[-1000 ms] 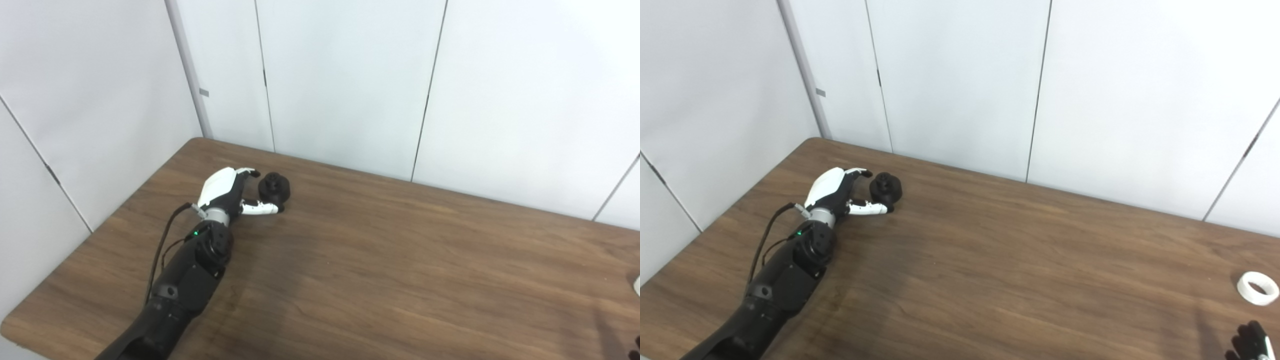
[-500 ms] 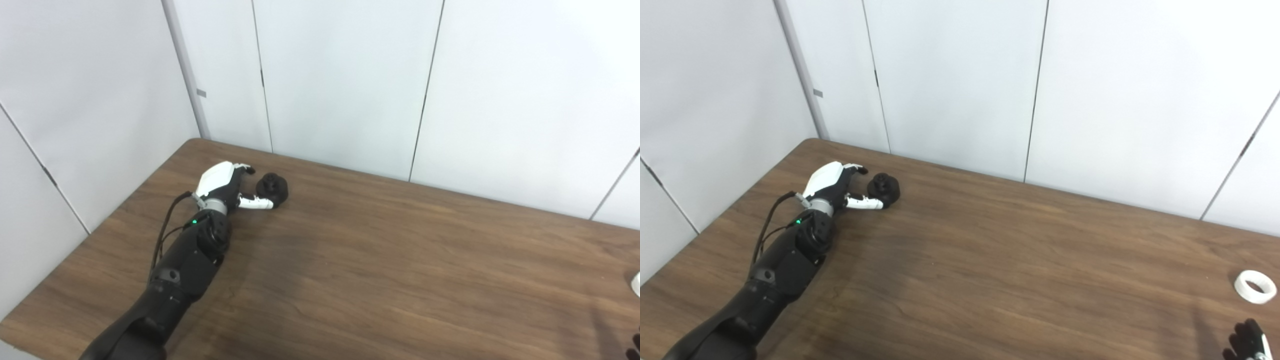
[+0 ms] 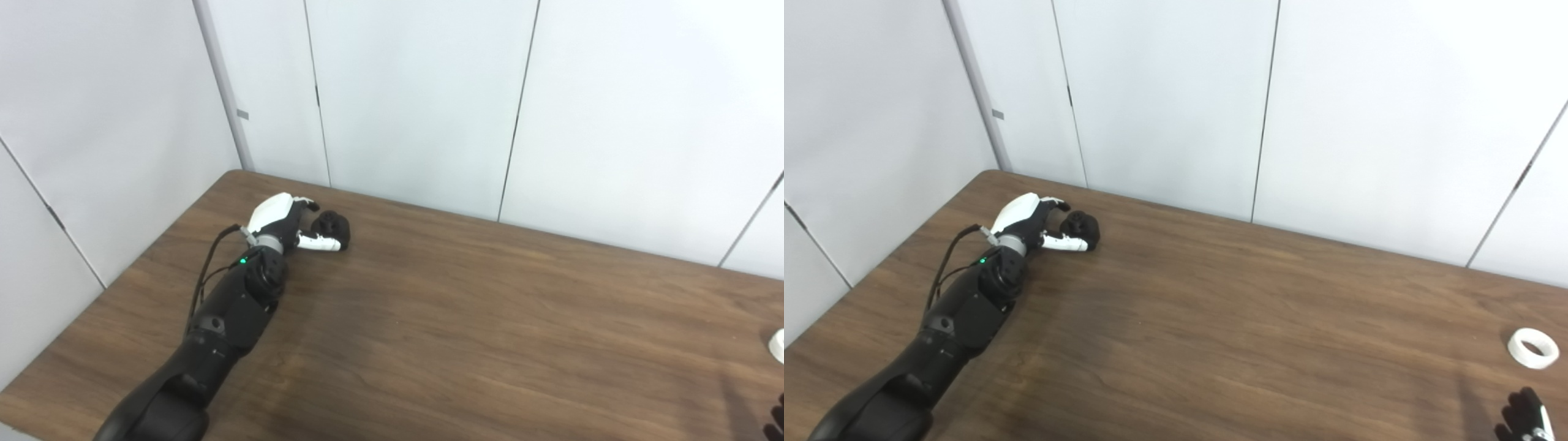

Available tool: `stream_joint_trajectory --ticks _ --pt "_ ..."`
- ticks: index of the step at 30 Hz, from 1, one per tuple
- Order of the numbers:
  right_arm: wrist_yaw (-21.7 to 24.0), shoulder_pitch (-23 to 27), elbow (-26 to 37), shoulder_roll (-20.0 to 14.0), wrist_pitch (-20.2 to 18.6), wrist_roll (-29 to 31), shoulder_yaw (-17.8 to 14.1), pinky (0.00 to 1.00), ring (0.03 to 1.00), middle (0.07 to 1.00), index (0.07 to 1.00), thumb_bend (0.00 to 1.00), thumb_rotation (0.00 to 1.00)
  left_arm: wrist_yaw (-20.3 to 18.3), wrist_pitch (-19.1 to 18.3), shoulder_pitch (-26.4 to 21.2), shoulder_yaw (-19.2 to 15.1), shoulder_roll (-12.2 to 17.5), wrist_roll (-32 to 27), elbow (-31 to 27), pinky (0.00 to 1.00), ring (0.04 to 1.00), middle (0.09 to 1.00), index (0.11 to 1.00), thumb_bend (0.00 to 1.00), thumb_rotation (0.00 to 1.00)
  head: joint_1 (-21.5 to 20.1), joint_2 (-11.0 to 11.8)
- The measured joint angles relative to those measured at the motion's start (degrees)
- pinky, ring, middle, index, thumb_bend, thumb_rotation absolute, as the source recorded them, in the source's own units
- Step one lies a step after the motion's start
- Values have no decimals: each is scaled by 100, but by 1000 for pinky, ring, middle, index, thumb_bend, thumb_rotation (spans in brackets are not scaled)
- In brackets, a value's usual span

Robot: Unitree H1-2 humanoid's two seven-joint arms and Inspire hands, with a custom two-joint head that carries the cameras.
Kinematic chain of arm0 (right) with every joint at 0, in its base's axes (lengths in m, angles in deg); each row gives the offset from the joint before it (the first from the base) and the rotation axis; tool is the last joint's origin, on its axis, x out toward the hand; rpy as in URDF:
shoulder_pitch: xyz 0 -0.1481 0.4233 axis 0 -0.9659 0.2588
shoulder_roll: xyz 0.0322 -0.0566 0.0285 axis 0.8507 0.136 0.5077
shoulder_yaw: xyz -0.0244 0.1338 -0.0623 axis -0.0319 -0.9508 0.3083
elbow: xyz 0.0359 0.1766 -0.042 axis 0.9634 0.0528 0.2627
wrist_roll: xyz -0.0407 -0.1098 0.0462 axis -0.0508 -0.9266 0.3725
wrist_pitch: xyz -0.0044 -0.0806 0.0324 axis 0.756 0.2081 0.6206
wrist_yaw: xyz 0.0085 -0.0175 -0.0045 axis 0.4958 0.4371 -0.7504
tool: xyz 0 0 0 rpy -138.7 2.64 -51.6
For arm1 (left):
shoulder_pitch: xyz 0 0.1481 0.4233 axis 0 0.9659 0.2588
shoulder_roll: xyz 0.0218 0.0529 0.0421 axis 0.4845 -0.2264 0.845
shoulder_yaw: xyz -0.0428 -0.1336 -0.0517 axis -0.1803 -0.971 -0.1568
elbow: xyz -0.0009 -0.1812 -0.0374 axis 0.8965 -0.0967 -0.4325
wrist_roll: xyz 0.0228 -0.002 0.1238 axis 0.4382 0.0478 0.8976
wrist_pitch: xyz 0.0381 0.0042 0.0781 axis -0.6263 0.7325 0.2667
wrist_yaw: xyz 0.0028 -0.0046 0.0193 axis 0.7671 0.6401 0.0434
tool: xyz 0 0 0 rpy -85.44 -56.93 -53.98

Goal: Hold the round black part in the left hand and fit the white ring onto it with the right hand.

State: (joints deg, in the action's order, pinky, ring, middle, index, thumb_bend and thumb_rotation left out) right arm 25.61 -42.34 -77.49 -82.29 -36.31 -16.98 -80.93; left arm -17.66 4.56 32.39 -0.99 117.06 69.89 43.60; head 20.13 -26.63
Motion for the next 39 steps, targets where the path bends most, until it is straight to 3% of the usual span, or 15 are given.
stream_joint_trajectory --ticks 12,39 --pt "-25 -8 6 1 2 -3 0 1000 1000 1000 1000 591 1000 -106 -14 -63 270 37 46 29 1000 1000 949 804 915 372 -9 -9" --pt "-45 -31 41 0 -50 9 0 1000 1000 1000 1000 633 1000 -38 -146 -130 335 58 156 97 1000 1000 953 778 886 334 97 -88"
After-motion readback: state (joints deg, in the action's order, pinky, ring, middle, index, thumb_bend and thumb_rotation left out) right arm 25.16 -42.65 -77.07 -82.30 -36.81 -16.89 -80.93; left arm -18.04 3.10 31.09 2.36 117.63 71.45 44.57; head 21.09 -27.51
